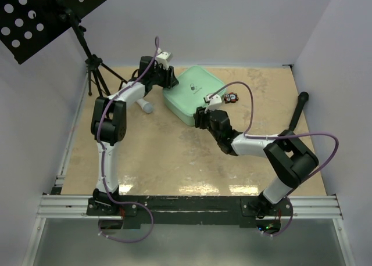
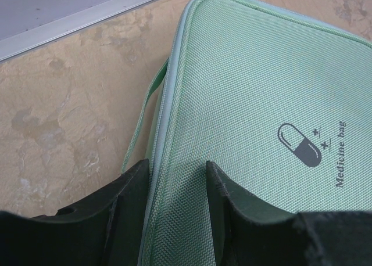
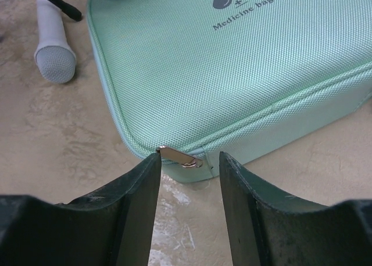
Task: Organize the medicine kit
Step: Zip the medicine box at the center of the board.
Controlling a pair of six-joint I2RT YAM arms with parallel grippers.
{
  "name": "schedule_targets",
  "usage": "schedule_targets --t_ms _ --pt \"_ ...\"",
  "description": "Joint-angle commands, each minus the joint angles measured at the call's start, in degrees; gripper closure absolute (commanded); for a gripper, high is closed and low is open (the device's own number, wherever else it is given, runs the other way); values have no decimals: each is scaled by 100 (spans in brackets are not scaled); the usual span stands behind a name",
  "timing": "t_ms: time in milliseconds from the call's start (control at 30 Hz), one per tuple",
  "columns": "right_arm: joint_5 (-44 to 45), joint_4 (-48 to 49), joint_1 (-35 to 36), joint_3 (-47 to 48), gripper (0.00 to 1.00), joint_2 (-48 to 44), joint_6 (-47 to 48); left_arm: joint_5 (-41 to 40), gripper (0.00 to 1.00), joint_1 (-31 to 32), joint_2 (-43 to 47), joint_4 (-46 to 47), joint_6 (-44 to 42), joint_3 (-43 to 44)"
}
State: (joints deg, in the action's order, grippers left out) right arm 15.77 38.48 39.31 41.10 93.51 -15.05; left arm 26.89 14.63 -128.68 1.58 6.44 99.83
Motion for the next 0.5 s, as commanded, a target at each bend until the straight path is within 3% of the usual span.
schedule_targets --t_ms 0,467 --pt "225 -130 -11 372 52 35 28 387 53 92 -8 52 139 -69" --pt "172 -332 -2 610 64 167 -103 360 53 92 45 44 121 -95"
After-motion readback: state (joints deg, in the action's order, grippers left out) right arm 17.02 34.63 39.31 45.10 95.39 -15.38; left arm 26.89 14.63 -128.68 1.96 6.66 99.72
